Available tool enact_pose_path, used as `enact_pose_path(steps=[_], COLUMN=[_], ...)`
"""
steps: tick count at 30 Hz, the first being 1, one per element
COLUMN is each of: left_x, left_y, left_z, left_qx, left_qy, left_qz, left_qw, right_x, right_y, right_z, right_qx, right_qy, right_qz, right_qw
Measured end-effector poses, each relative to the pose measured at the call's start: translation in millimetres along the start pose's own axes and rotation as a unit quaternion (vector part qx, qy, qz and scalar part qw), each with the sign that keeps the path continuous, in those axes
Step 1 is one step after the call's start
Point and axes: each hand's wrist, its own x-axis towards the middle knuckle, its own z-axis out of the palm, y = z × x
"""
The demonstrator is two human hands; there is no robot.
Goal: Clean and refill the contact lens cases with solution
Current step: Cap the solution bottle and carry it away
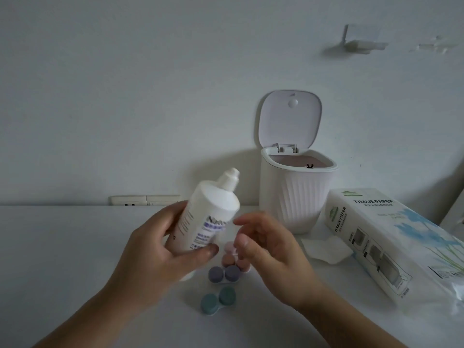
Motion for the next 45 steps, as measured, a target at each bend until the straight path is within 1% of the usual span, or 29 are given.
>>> enact_pose_path(steps=[2,3,7,10,13,15,18,20,22,24,27,29,31,34,38,40,42,45], left_x=[1,1,1,0,-3,-6,-7,-6,-6,-7,-6,-5,-4,-4,3,11,20,32], left_y=[0,0,4,3,5,9,14,11,6,2,-2,-9,-15,-17,-20,-16,-4,32], left_z=[1,2,7,10,16,23,24,24,22,22,17,16,15,15,7,-2,-16,-36], left_qx=[-0.041,-0.048,-0.096,-0.151,-0.209,-0.236,-0.211,-0.178,-0.17,-0.172,-0.175,-0.21,-0.22,-0.241,-0.244,-0.242,-0.247,-0.242], left_qy=[0.002,0.002,-0.035,-0.075,-0.109,-0.134,-0.137,-0.148,-0.16,-0.144,-0.081,-0.078,-0.075,-0.044,0.017,0.041,0.057,0.068], left_qz=[-0.044,-0.058,-0.092,-0.114,-0.118,-0.112,-0.105,-0.098,-0.1,-0.102,-0.125,-0.145,-0.147,-0.145,-0.19,-0.218,-0.253,-0.305], left_qw=[0.998,0.997,0.991,0.979,0.965,0.956,0.962,0.968,0.967,0.969,0.973,0.964,0.962,0.959,0.951,0.945,0.934,0.919], right_x=[1,1,2,2,1,0,-1,0,0,1,3,4,5,3,7,12,17,26], right_y=[0,-1,-3,-3,-7,-10,-10,-9,-7,-4,-2,4,11,12,6,-6,-24,-67], right_z=[1,1,0,1,4,9,13,12,10,7,0,-4,-7,-9,-10,-13,-19,-36], right_qx=[-0.06,-0.073,-0.043,-0.054,-0.065,-0.031,0.051,0.066,0.067,0.083,0.11,0.136,0.175,0.21,0.188,0.19,0.185,0.158], right_qy=[-0.002,-0.003,0.0,-0.03,-0.058,-0.065,-0.052,-0.044,-0.03,-0.014,0.014,0.012,0.016,0.035,0.05,0.051,0.045,0.031], right_qz=[-0.005,-0.006,0.021,0.044,0.045,0.042,0.045,0.048,0.047,0.05,0.082,0.105,0.117,0.148,0.18,0.182,0.185,0.224], right_qw=[0.998,0.997,0.999,0.997,0.995,0.996,0.996,0.996,0.996,0.995,0.99,0.985,0.978,0.966,0.964,0.964,0.964,0.961])
